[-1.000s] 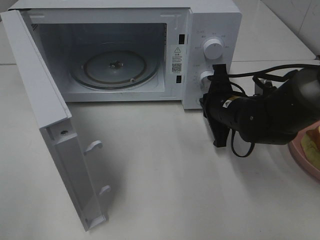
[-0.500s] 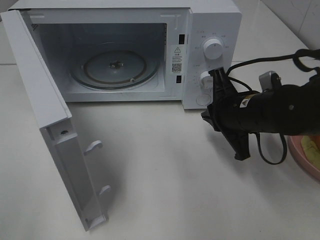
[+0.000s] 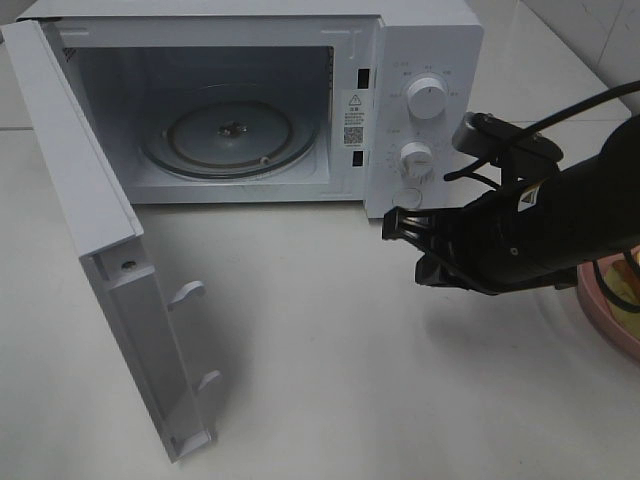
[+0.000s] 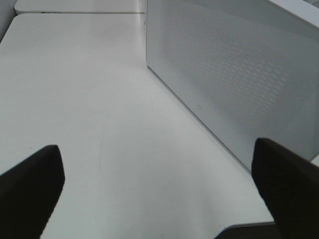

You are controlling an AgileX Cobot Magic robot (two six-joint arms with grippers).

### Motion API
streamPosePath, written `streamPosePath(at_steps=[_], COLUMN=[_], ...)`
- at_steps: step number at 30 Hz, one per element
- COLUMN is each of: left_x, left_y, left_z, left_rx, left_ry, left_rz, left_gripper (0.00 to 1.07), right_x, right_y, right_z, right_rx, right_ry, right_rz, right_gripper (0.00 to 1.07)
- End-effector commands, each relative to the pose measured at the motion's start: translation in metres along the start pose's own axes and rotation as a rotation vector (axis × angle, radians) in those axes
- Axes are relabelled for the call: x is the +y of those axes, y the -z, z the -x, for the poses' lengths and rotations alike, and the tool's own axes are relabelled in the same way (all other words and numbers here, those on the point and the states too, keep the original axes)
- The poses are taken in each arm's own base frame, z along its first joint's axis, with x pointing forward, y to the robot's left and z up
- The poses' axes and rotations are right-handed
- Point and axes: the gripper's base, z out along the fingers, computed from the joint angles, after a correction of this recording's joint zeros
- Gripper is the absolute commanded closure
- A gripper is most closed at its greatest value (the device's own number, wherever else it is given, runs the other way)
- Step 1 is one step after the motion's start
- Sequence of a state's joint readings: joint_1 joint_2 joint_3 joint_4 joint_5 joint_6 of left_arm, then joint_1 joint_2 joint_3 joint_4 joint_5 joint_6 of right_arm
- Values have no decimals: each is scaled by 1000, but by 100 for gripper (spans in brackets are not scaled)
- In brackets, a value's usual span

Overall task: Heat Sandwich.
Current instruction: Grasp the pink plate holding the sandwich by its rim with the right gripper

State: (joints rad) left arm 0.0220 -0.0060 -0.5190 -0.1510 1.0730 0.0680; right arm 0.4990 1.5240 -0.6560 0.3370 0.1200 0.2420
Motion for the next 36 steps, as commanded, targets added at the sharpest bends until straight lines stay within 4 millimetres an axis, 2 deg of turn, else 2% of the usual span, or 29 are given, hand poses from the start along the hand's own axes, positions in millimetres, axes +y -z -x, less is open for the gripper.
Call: streamPosePath(at_steps=[1,5,13,15,17,19,20,22,23,24,25,27,29,36], left_x=[0,0,0,0,0,0,0,0,0,0,0,0,0,0], left_y=[2,2,2,2,2,2,2,2,2,2,2,2,2,2], left_z=[-2,-2,-2,-2,-2,-2,-2,-2,-2,-2,-2,-2,-2,-2], left_rx=[-20,-20,-20,-20,-20,-20,-20,-20,-20,-20,-20,-20,-20,-20], left_ry=[1,1,1,1,1,1,1,1,1,1,1,1,1,1], left_rz=[-8,-8,-8,-8,-8,-8,-8,-8,-8,-8,-8,-8,-8,-8], left_gripper=[9,9,9,9,9,9,9,9,9,9,9,9,9,9], right_x=[1,2,-4,-8,-9,-13,-13,-16,-22,-23,-23,-31,-33,-62], right_y=[8,22,38,47,49,56,56,59,61,61,61,63,63,69], right_z=[-3,-9,-11,-5,-4,4,4,9,12,13,13,16,17,27], right_rx=[36,94,131,124,128,133,133,142,148,151,151,155,156,152], right_ry=[179,316,402,392,406,433,433,438,435,432,432,432,428,333], right_rz=[2,16,-20,-41,-53,-87,-87,-109,-133,-140,-140,-166,-175,-250], right_gripper=[97,93,82,72,69,54,54,42,30,25,25,15,15,18])
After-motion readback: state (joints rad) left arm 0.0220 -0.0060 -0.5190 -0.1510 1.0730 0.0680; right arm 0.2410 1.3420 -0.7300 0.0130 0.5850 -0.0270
